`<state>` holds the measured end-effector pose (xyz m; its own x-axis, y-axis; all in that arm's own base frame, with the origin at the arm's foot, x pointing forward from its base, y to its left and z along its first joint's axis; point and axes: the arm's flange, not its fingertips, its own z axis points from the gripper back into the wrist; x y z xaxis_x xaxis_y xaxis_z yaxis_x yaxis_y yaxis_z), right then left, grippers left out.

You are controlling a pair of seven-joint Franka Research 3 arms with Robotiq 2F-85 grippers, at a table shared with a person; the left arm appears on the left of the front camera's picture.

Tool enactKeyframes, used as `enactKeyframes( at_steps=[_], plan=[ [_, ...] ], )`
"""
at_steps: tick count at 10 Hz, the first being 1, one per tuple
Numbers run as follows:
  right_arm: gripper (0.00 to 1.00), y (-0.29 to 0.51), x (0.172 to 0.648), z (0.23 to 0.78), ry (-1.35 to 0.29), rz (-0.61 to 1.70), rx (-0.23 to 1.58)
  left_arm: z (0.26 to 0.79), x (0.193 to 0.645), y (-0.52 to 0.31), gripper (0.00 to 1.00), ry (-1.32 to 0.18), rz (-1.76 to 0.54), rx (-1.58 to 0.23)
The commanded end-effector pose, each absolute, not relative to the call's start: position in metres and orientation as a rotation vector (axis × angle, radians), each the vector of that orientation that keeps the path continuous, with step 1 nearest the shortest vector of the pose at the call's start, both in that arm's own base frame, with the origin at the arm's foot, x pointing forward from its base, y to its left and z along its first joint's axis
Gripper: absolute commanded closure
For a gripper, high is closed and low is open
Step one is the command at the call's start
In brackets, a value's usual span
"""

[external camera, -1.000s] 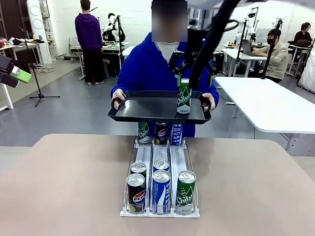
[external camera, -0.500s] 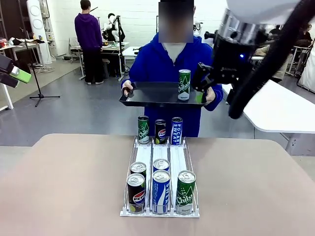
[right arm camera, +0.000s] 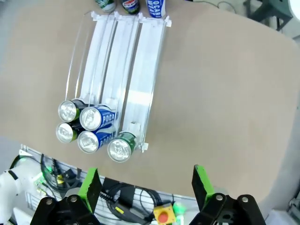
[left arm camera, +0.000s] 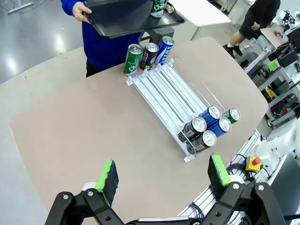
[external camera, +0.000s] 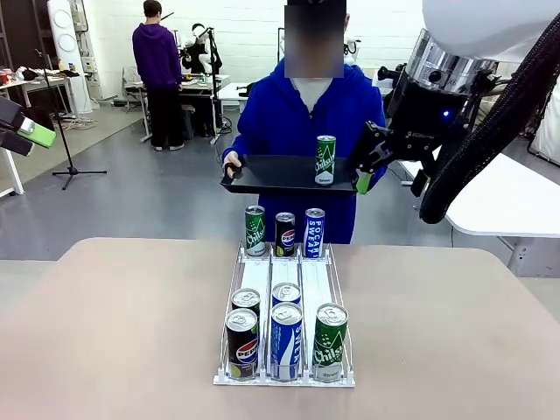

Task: Retrieve and hand over the desired beverage to the person.
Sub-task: Place the picked can on the Handle tray extended by the person, then pick up another can of the same type that the person held from the Automatic Can Dispenser.

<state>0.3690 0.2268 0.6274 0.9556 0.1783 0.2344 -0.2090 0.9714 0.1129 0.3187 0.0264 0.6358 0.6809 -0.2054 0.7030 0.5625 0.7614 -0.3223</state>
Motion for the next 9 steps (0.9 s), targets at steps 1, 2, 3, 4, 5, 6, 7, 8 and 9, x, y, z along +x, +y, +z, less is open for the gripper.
enactKeyframes(
  at_steps=[1, 2, 3, 4, 5, 6, 7, 8, 9],
  plan=[
    [0.00, 0.2271, 0.3700, 0.6293, -0.227, 0.205, 0.133, 0.6362, 0.3181, 0.0283, 0.00, -0.702, -0.469, -0.571],
    [0.00, 0.2271, 0.3700, 0.6293, -0.227, 0.205, 0.133, 0.6362, 0.3181, 0.0283, 0.00, -0.702, -0.469, -0.571],
    [0.00, 0.2271, 0.3700, 0.6293, -0.227, 0.205, 0.133, 0.6362, 0.3181, 0.0283, 0.00, -0.702, -0.469, -0.571],
    [0.00, 0.2271, 0.3700, 0.6293, -0.227, 0.205, 0.133, 0.6362, 0.3181, 0.0283, 0.00, -0.702, -0.469, -0.571],
    [0.00, 0.2271, 0.3700, 0.6293, -0.227, 0.205, 0.133, 0.6362, 0.3181, 0.0283, 0.00, -0.702, -0.469, -0.571],
    [0.00, 0.2271, 0.3700, 0.6293, -0.227, 0.205, 0.133, 0.6362, 0.3181, 0.0283, 0.00, -0.702, -0.469, -0.571],
    [0.00, 0.2271, 0.3700, 0.6293, -0.227, 0.205, 0.133, 0.6362, 0.3181, 0.0283, 0.00, -0.702, -0.469, -0.571],
    [0.00, 0.2271, 0.3700, 0.6293, -0.227, 0.205, 0.133, 0.6362, 0.3181, 0.0283, 0.00, -0.702, -0.469, -0.571],
    [0.00, 0.2271, 0.3700, 0.6293, -0.227, 0.205, 0.133, 0.6362, 0.3181, 0.0283, 0.00, -0.702, -0.469, -0.571]
  ],
)
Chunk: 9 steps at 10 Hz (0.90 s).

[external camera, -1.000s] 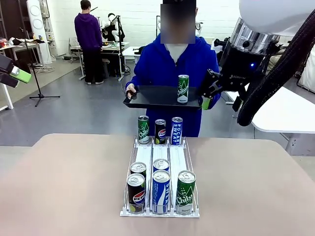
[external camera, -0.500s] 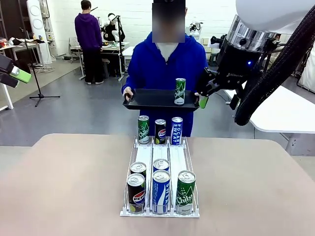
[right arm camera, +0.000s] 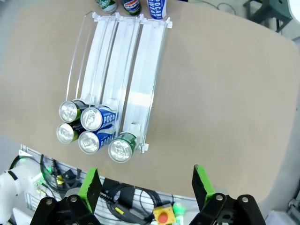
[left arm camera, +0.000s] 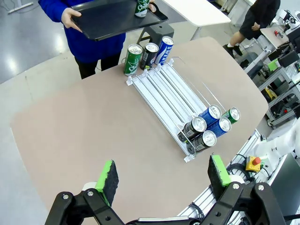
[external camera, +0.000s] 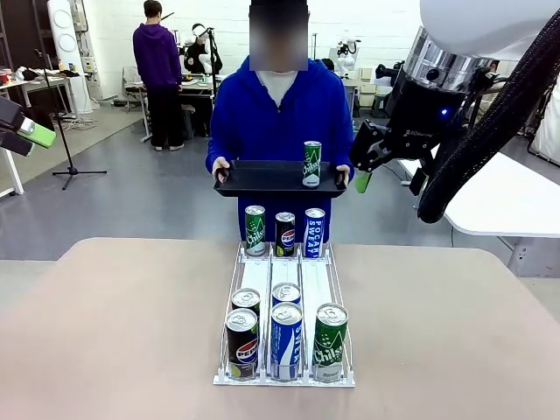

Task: Retrieve and hand over the desired beverage to the person.
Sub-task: Pick up another can of the same type that the person held from the Automatic Can Dispenser.

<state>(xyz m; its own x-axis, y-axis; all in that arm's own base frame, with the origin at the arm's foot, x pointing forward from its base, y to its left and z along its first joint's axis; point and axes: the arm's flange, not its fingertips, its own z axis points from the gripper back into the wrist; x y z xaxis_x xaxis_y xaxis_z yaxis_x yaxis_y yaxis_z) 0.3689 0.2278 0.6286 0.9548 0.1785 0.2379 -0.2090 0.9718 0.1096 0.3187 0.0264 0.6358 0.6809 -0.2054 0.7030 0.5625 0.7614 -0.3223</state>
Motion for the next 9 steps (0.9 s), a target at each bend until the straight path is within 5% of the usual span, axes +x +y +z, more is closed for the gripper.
enactKeyframes(
  at_steps=[1, 3, 9],
  plan=[
    [0.00, 0.227, 0.370, 0.629, -0.227, 0.205, 0.133, 0.636, 0.318, 0.028, 0.00, -0.702, -0.469, -0.571],
    [0.00, 0.228, 0.369, 0.629, -0.229, 0.197, 0.134, 0.636, 0.318, 0.028, 0.00, -0.702, -0.469, -0.571],
    [0.00, 0.035, 0.296, 0.704, -0.489, 0.415, 0.470, 0.636, 0.318, 0.028, 0.00, -0.702, -0.469, -0.571]
  ],
)
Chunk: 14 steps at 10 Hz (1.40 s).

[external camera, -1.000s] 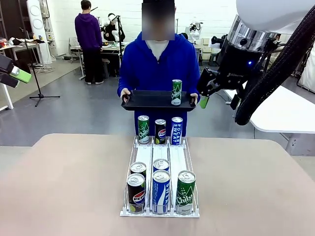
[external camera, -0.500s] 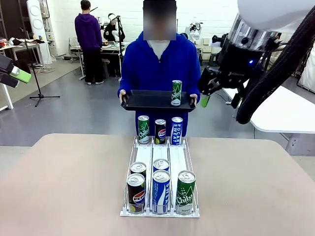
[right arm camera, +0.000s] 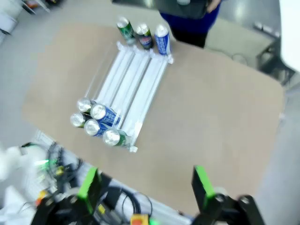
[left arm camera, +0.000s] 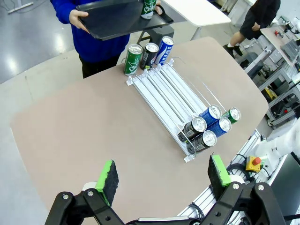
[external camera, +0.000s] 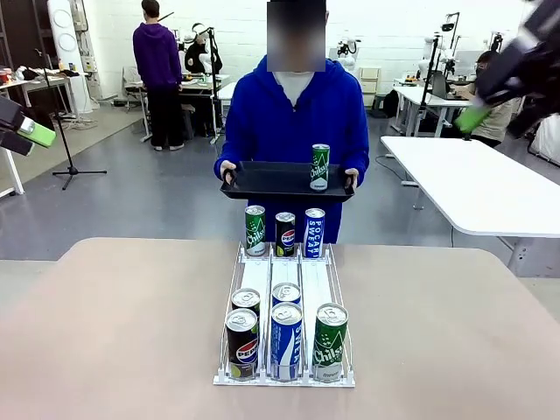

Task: Retrieve and hand over the desired beverage to the person.
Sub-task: Pick up another can of the same type that the person held from the Automatic Can Dispenser.

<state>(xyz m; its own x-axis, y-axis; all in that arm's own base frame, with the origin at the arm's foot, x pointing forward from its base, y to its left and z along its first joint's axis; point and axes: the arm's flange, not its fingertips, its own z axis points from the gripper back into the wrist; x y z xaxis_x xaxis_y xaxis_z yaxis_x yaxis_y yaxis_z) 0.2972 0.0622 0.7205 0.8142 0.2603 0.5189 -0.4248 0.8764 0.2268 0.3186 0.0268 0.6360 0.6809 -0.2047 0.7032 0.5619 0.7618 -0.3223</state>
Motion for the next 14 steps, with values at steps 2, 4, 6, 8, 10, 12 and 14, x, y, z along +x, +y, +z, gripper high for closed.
enactKeyframes(
  at_steps=[2, 4, 6, 8, 10, 12, 14],
  plan=[
    [0.00, -0.035, 0.291, 0.686, -0.550, 0.361, 0.551, 0.636, 0.318, 0.028, 0.00, -0.702, -0.469, -0.571],
    [0.00, -0.066, 0.285, 0.660, -0.604, 0.369, 0.556, 0.636, 0.318, 0.028, 0.00, -0.702, -0.469, -0.571],
    [0.00, -0.078, 0.281, 0.640, -0.579, 0.386, 0.501, 0.636, 0.318, 0.028, 0.00, -0.702, -0.469, -0.571],
    [0.00, -0.084, 0.279, 0.630, -0.575, 0.398, 0.490, 0.636, 0.318, 0.028, 0.00, -0.702, -0.469, -0.571],
    [0.00, -0.083, 0.276, 0.629, -0.611, 0.371, 0.483, 0.636, 0.318, 0.028, 0.00, -0.702, -0.469, -0.571],
    [0.00, -0.085, 0.282, 0.633, -0.561, 0.383, 0.513, 0.636, 0.318, 0.028, 0.00, -0.702, -0.469, -0.571],
    [0.00, -0.085, 0.282, 0.633, -0.561, 0.383, 0.513, 0.636, 0.318, 0.028, 0.00, -0.702, -0.469, -0.571]
  ],
)
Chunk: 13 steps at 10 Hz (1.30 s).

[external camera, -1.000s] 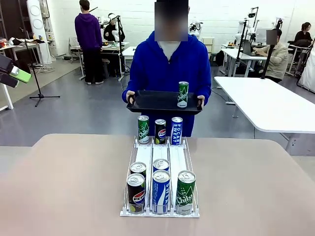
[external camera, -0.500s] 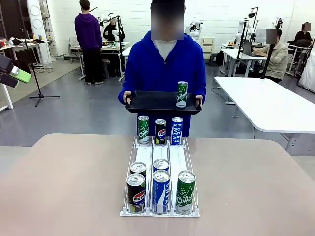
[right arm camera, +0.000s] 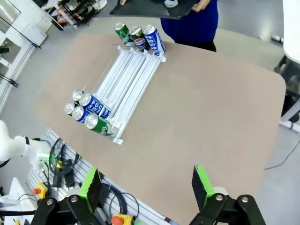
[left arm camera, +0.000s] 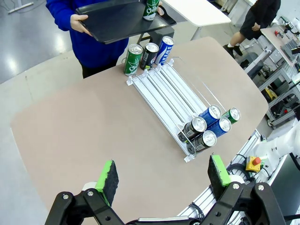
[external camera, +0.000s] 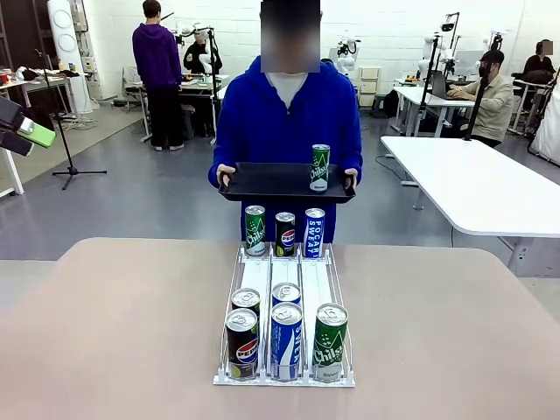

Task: Retrieve and hand over the desired beverage to the person.
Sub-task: Pick up another can of the same type that the person held from the Automatic Can Dispenser.

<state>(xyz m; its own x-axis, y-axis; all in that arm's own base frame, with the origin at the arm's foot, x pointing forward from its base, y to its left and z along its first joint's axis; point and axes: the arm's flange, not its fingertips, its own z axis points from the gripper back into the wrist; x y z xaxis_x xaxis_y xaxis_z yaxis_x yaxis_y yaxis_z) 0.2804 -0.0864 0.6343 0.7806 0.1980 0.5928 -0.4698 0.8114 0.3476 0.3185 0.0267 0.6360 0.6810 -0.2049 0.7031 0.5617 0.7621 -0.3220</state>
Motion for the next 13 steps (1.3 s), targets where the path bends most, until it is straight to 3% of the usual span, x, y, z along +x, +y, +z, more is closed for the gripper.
enactKeyframes(
  at_steps=[1, 13],
  plan=[
    [0.00, -0.0850, 0.2819, 0.6327, -0.561, 0.383, 0.513, 0.6362, 0.3181, 0.0283, 0.00, -0.702, -0.469, -0.571],
    [0.00, -0.0850, 0.2819, 0.6327, -0.561, 0.383, 0.513, 0.6362, 0.3181, 0.0283, 0.00, -0.702, -0.469, -0.571]
  ],
)
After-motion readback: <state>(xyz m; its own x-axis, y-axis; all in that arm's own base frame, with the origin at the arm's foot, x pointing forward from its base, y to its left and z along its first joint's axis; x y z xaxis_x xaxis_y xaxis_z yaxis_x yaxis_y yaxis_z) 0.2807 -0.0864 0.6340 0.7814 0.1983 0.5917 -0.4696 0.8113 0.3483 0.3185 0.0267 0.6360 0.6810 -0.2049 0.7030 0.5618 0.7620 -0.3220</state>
